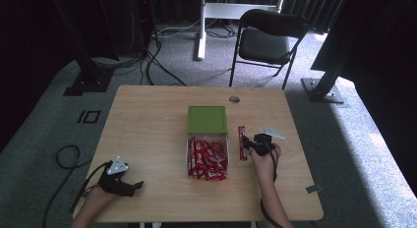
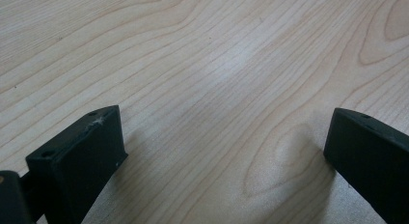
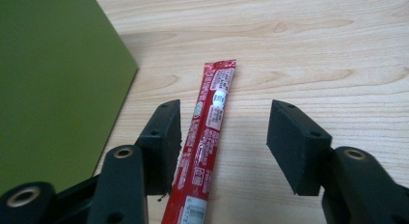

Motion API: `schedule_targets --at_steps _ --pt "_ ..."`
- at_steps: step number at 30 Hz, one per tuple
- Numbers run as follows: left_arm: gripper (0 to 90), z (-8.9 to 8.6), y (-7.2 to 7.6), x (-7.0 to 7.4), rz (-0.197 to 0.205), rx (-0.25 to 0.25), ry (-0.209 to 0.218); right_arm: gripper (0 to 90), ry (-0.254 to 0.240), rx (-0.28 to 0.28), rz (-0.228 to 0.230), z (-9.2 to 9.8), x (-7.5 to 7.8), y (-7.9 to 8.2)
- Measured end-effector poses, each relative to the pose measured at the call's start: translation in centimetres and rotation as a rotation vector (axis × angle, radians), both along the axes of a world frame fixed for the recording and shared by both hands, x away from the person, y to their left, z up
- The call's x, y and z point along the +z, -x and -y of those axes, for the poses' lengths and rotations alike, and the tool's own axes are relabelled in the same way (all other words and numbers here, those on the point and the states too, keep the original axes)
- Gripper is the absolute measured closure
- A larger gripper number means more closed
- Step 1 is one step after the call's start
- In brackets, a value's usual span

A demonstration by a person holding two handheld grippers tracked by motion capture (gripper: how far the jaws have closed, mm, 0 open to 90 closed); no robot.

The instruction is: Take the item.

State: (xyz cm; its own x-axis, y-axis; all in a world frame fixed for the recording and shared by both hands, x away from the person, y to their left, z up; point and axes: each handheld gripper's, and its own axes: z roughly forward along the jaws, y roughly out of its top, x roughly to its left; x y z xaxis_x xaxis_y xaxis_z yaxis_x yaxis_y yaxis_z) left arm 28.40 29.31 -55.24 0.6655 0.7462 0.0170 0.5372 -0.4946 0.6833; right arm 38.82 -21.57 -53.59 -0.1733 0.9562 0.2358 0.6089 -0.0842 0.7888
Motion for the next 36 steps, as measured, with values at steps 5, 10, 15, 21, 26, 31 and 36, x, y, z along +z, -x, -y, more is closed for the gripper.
schedule_targets --at_steps 5,10,15,21,26,31,36 --pt "1.5 0.0 0.0 0.0 0.0 0.0 0.0 38.7 -0.003 0.009 0.033 0.6 0.4 0.7" --pt "1.5 0.0 0.0 0.0 0.0 0.0 0.0 33.0 0.016 0.017 0.052 1.6 0.6 1.5" --pt "1.5 0.0 0.0 0.0 0.0 0.0 0.0 29.9 0.039 0.015 0.048 2.8 0.3 2.1" --pt "1.5 0.0 0.0 0.0 0.0 0.0 0.0 27.5 0.063 0.026 0.032 3.7 0.0 2.7" --pt "1.5 0.0 0.0 0.0 0.0 0.0 0.0 26.4 0.06 0.034 0.027 4.4 -0.3 3.4" --pt "1.5 0.0 0.0 0.0 0.0 0.0 0.0 22.2 0.072 0.05 0.026 5.0 -0.5 4.1" --pt "1.5 0.0 0.0 0.0 -0.001 0.001 0.001 19.8 0.087 0.08 0.042 5.7 -0.6 5.0"
